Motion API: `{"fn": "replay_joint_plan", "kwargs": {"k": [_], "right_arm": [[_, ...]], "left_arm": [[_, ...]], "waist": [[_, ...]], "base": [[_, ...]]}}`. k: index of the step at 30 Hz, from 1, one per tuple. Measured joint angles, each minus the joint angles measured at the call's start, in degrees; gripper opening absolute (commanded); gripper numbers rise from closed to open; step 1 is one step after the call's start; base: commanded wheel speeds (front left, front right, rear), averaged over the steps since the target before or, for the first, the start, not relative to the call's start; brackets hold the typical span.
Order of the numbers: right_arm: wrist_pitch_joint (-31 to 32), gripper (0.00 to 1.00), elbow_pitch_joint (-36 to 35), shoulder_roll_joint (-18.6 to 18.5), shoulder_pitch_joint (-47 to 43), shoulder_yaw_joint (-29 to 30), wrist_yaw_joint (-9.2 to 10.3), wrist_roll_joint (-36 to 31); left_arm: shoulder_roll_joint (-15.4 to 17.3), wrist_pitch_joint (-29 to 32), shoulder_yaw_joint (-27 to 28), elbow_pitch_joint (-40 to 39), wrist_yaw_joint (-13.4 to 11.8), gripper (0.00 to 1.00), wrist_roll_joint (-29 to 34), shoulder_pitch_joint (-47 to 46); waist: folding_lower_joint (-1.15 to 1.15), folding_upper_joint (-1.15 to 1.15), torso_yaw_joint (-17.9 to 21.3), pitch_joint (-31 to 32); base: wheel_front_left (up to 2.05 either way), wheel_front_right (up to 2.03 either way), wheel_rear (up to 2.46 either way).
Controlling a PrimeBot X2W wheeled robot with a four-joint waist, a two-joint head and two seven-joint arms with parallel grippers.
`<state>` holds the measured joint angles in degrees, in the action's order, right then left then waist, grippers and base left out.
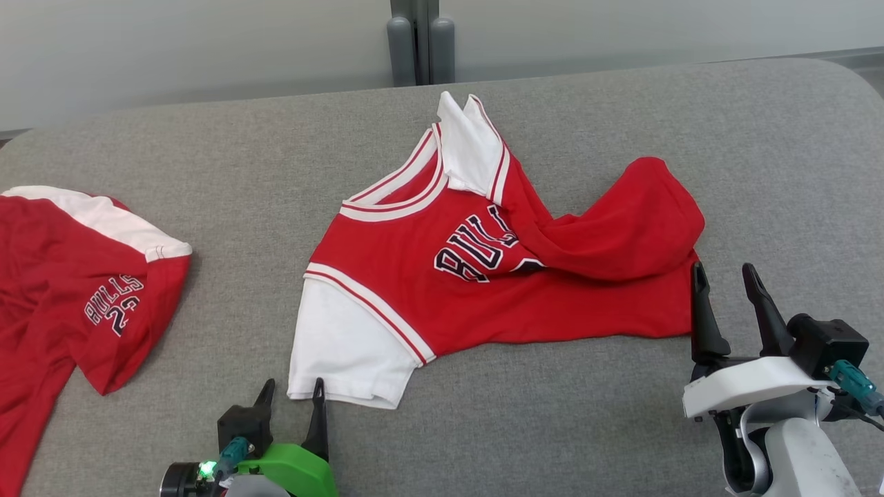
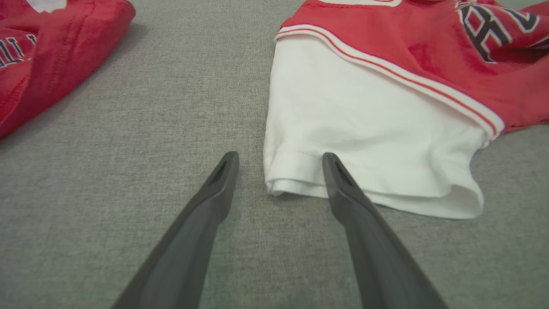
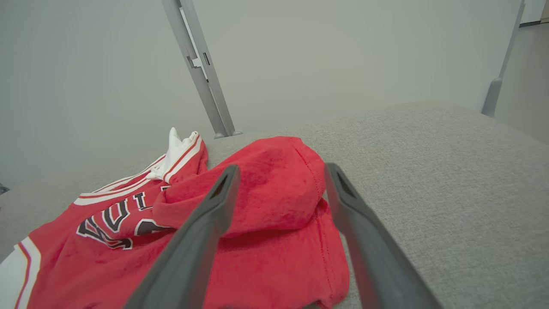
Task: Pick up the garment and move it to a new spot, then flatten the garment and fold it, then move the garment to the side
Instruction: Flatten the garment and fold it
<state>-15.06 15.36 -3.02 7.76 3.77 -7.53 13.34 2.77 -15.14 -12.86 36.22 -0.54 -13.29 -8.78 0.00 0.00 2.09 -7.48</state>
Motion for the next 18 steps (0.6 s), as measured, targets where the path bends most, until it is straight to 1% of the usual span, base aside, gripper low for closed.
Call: {"fn": "replay_joint_plan", "kwargs": {"k": [5, 11, 12, 13, 14, 15, 18], "right_arm": [[0.0, 1.00, 0.1, 0.1, 0.0, -0.3, 0.00, -0.2], [0.0, 1.00, 0.9, 0.1, -0.1, -0.5, 0.00, -0.8], [0.0, 1.00, 1.0, 0.1, -0.1, -0.4, 0.00, -0.9], [0.0, 1.00, 1.2, 0.1, -0.2, -0.3, 0.00, -1.1], [0.0, 1.00, 1.2, 0.1, -0.2, -0.2, 0.00, -1.1], [0.0, 1.00, 1.3, 0.1, -0.2, -0.1, 0.00, -1.3], [0.0, 1.00, 1.9, 0.1, -0.2, 0.6, 0.00, -1.7]], "left_arm": [[0.0, -0.1, -0.2, 2.5, -0.2, 1.00, -0.8, -0.8], [0.0, -0.1, -0.8, 3.7, 0.0, 1.00, -0.8, -1.9], [0.0, -0.1, -0.9, 3.9, 0.1, 0.84, -0.9, -2.1], [0.0, -0.1, -1.2, 4.4, 0.4, 0.42, -1.2, -2.3], [0.0, -0.1, -1.3, 4.7, 0.6, 0.04, -1.3, -2.5], [0.0, -0.1, -1.4, 4.8, 0.9, 0.00, -1.5, -2.6], [0.0, -0.1, -1.1, 3.4, 1.1, 0.00, -1.8, -2.6]], "waist": [[0.00, 0.00, 0.1, -0.5], [0.00, 0.00, -0.1, -0.8], [0.00, 0.00, -0.2, -0.8], [0.00, 0.00, -0.4, -0.9], [0.00, 0.00, -0.4, -0.9], [0.00, 0.00, -0.6, -0.9], [0.00, 0.00, -0.8, -0.9]], "base": [[0.00, 0.00, 0.00], [0.00, 0.00, 0.00], [0.00, 0.00, 0.00], [0.00, 0.00, 0.00], [0.00, 0.00, 0.00], [0.00, 0.00, 0.00], [0.00, 0.00, 0.00]]}}
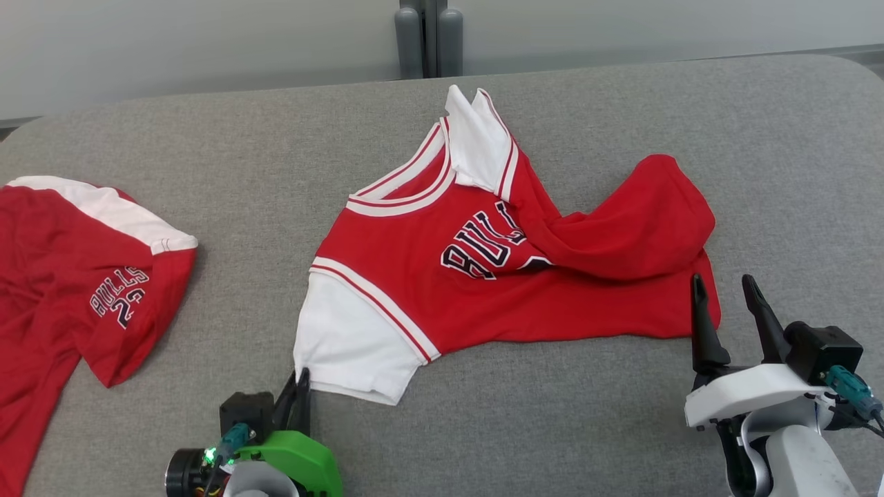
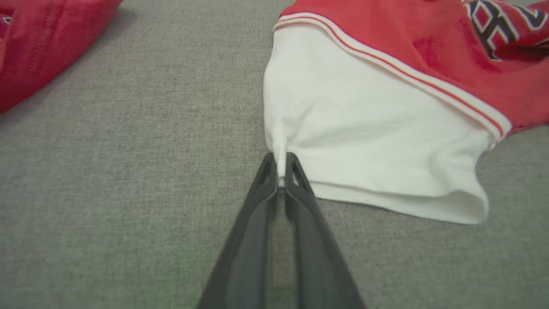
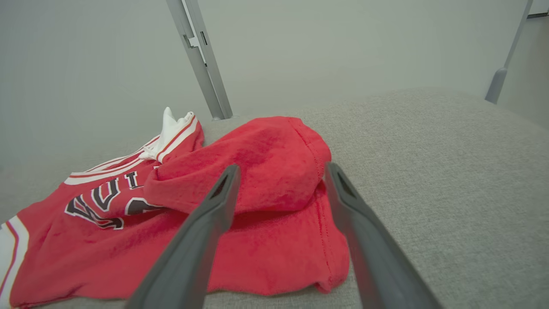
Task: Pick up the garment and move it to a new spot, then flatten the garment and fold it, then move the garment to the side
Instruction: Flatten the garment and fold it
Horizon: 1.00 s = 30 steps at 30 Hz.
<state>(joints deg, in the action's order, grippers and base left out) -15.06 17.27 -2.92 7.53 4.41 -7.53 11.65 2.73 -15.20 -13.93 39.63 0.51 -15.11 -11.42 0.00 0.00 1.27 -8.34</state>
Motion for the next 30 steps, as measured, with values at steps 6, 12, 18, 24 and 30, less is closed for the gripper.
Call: {"fn": "replay_joint_plan", "kwargs": {"k": [6, 12, 18, 24, 30], "right_arm": [[0.0, 1.00, 5.8, 0.1, 0.0, 4.2, -0.01, -0.9], [0.0, 1.00, 14.3, 0.1, 1.4, 6.1, 0.00, 1.6], [0.0, 1.00, 20.5, 0.1, 4.4, 5.8, 0.00, 5.5], [0.0, 1.00, 24.4, 0.1, 6.1, 5.3, 0.00, 5.9], [-0.2, 1.00, 27.1, 0.0, 7.1, 3.9, 0.00, 6.4]], "left_arm": [[0.0, 0.0, 1.8, -9.5, 0.5, 0.00, 0.3, 1.8], [0.0, 0.0, 2.5, -17.1, 1.0, 0.00, 0.9, 4.0], [0.0, 0.0, 2.4, -19.1, 1.3, 0.00, 1.1, 4.7], [0.0, 0.0, 3.0, -20.4, 0.6, 0.00, 1.6, 4.9], [0.0, 0.0, 3.7, -21.1, -0.4, 0.00, 1.8, 5.0]], "waist": [[0.00, 0.00, -0.7, 0.6], [0.00, 0.00, -1.7, 1.1], [0.00, 0.00, -2.8, 1.0], [0.00, 0.00, -3.5, 0.7], [0.00, 0.00, -3.8, 0.5]], "base": [[0.00, 0.00, 0.00], [0.00, 0.00, 0.00], [0.00, 0.00, 0.00], [0.00, 0.00, 0.00], [0.00, 0.00, 0.00]]}}
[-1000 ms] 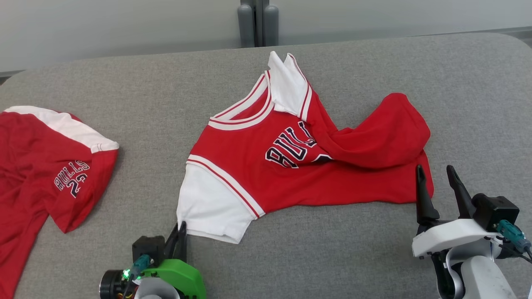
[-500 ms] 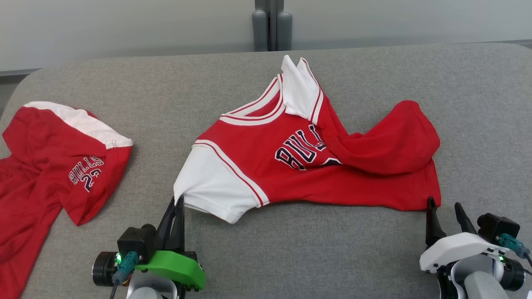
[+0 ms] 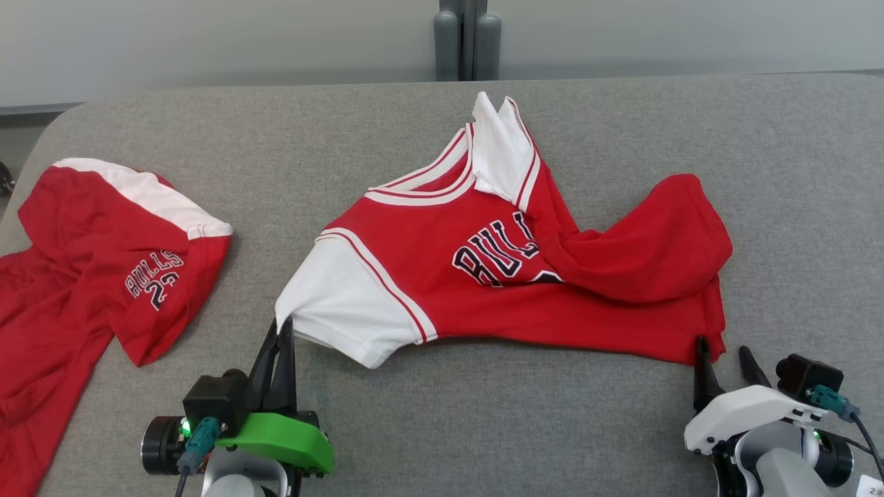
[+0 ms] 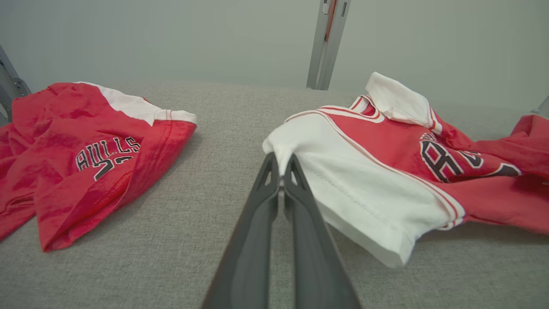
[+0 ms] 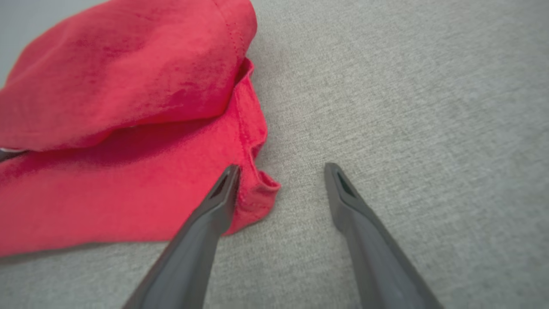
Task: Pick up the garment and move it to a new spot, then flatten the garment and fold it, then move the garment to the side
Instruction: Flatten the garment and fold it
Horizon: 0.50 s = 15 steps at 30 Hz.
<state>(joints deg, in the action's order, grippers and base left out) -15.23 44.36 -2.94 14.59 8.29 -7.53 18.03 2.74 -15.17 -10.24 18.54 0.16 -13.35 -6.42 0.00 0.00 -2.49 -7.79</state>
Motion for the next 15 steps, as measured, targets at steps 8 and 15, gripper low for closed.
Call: {"fn": "replay_joint_plan", "kwargs": {"k": [8, 15], "right_arm": [[-0.4, 0.91, 4.1, -0.4, 1.4, -3.3, 0.05, 0.8], [-0.4, 0.00, 5.0, -0.2, 1.9, -7.7, 0.05, 2.6]], "left_arm": [[0.0, 0.0, 0.0, 0.1, -0.1, 0.00, 0.0, 0.1], [0.0, 0.0, -0.2, 0.3, -0.4, 0.00, -0.2, 0.5]], "waist": [[0.00, 0.00, 0.2, 0.4], [0.00, 0.00, 0.5, 1.2]], "base": [[0.00, 0.00, 0.00], [0.00, 0.00, 0.00]]}}
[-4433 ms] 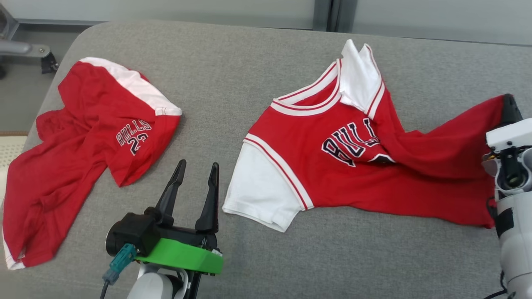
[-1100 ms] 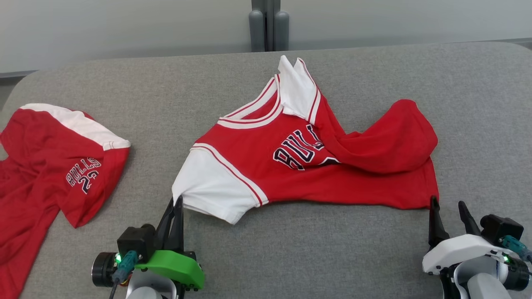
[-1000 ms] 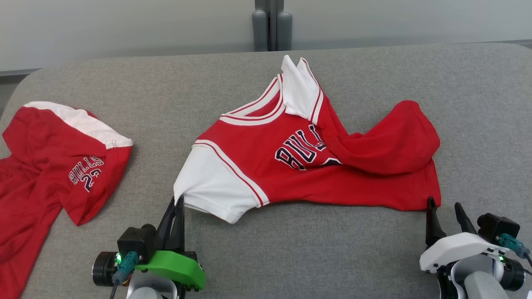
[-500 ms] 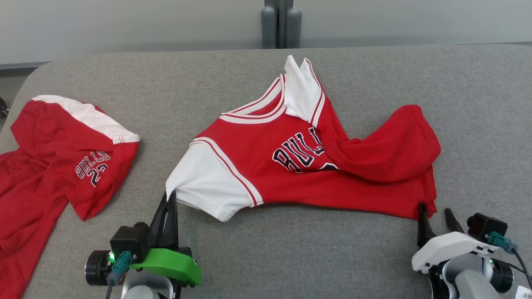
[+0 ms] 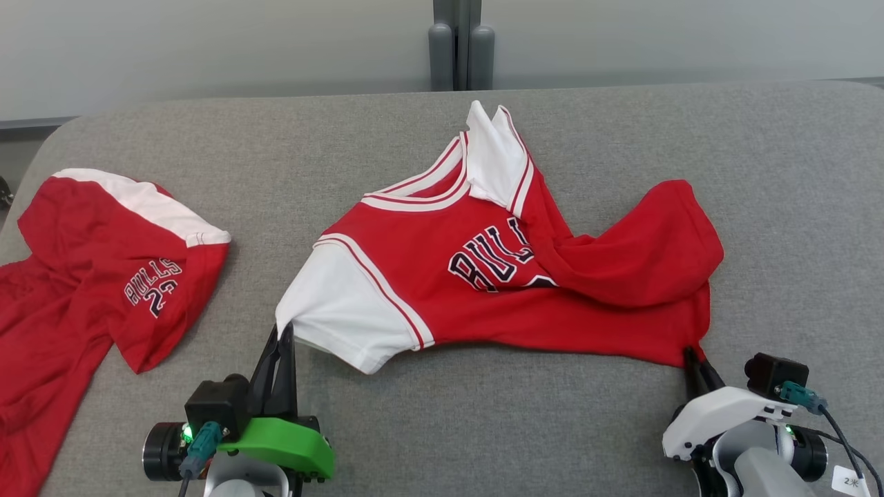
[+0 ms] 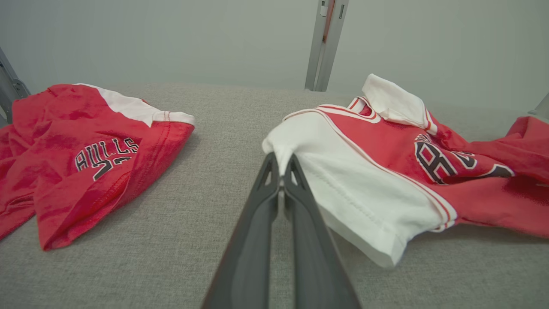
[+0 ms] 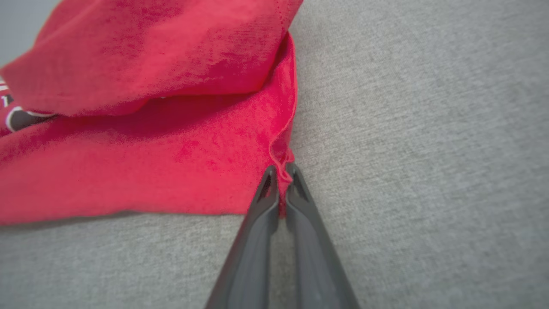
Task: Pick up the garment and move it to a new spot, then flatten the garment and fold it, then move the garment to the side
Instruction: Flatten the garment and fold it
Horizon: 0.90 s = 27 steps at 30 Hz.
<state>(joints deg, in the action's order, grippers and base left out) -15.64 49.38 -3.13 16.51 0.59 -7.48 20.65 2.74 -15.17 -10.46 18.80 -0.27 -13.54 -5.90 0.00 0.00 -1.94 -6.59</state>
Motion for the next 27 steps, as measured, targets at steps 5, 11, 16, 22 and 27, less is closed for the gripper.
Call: {"fn": "replay_joint_plan", "kwargs": {"k": [5, 11, 16, 22, 27], "right_arm": [[0.5, 0.00, -6.5, 0.4, -0.2, 0.3, -0.01, 1.0], [4.5, 0.00, -21.4, -0.5, 3.0, -0.9, -0.01, 11.4], [11.2, 0.00, -34.2, -3.8, 7.2, 0.4, -0.01, 10.7], [20.2, 0.00, -44.8, -5.0, 14.2, 3.2, -0.01, 7.3], [27.3, 0.00, -53.0, -3.3, 17.7, 2.8, -0.01, 3.3]], "left_arm": [[0.0, 0.0, -0.1, -1.3, 0.4, 0.00, -1.5, 0.0], [0.0, 0.0, -0.3, -6.3, 4.8, 0.00, -13.4, -2.9], [0.0, 0.0, -1.4, -11.2, 5.6, 0.00, -19.2, -11.0], [0.1, 1.1, -2.1, -16.9, 5.2, 0.00, -20.0, -25.8], [0.3, 3.9, -2.1, -21.7, 3.4, 0.00, -19.0, -30.5]], "waist": [[0.00, 0.00, 0.4, 0.6], [0.00, 0.00, 1.0, 1.8], [0.00, 0.00, 1.4, 3.2], [0.00, 0.00, 1.8, 5.3], [0.00, 0.00, 2.8, 6.8]], "base": [[0.00, 0.00, 0.00], [0.00, 0.00, 0.00], [0.00, 0.00, 0.00], [0.00, 0.00, 0.00], [0.00, 0.00, 0.00]]}}
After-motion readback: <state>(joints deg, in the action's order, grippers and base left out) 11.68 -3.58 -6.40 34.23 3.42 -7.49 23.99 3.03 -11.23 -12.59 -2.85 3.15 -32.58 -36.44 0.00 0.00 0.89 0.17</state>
